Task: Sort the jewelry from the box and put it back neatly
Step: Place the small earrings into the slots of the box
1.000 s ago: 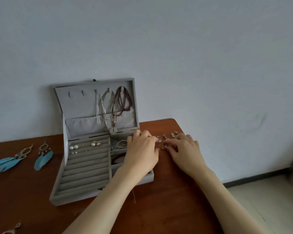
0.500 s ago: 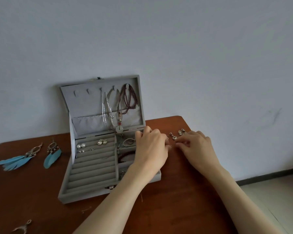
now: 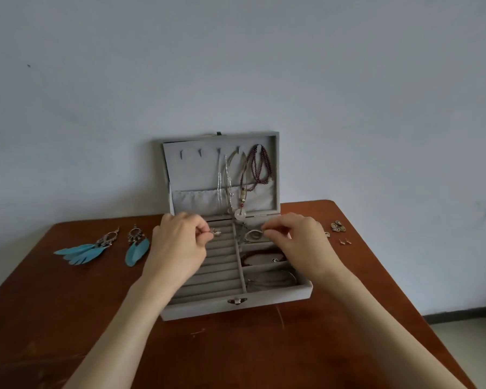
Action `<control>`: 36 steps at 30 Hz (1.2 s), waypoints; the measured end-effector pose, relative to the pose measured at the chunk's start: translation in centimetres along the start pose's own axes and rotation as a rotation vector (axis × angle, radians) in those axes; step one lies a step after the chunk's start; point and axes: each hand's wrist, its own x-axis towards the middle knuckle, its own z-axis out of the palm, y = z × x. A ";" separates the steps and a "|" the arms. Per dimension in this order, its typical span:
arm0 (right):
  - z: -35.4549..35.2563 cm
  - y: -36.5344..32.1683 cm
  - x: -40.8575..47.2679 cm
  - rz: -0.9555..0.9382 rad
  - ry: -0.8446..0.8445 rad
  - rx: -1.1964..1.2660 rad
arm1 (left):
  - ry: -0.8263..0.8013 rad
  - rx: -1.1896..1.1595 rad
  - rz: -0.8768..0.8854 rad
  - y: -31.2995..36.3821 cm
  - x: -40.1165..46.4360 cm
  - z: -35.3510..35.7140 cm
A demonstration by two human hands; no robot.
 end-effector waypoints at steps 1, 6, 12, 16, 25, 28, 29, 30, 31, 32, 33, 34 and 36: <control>0.7 -0.7 0.6 0.009 -0.032 0.021 | -0.008 0.018 0.000 -0.5 0.0 0.1; 4.3 -2.2 3.5 0.124 -0.186 0.070 | -0.060 0.133 0.039 -1.0 0.4 0.8; 6.4 -1.5 4.7 0.213 -0.313 -0.092 | -0.143 0.213 0.038 -1.4 1.2 0.9; 6.3 -1.7 4.7 0.193 -0.356 -0.158 | -0.173 0.257 0.041 -1.1 2.0 0.7; 6.2 -1.7 4.6 0.190 -0.349 -0.185 | -0.268 0.354 0.029 -0.7 2.8 1.2; 6.6 -1.7 4.6 0.191 -0.308 -0.152 | -0.249 0.383 0.030 -0.5 2.8 1.3; 6.7 -1.6 4.6 0.190 -0.298 -0.149 | -0.242 0.392 0.033 -0.4 2.8 1.3; 6.8 -1.6 4.6 0.186 -0.286 -0.151 | -0.234 0.400 0.037 -0.3 2.8 1.3; 6.8 -1.5 4.6 0.181 -0.274 -0.156 | -0.226 0.404 0.039 -0.2 2.8 1.3; 6.8 -1.5 4.6 0.176 -0.263 -0.155 | -0.216 0.405 0.041 -0.2 2.7 1.3; 6.8 -1.5 4.6 0.169 -0.256 -0.154 | -0.205 0.405 0.042 -0.1 2.7 1.3; 6.8 -1.5 4.6 0.161 -0.250 -0.156 | -0.192 0.404 0.042 0.0 2.6 1.3; 6.7 -1.4 4.6 0.144 -0.231 -0.156 | -0.173 0.402 0.043 0.1 2.6 1.3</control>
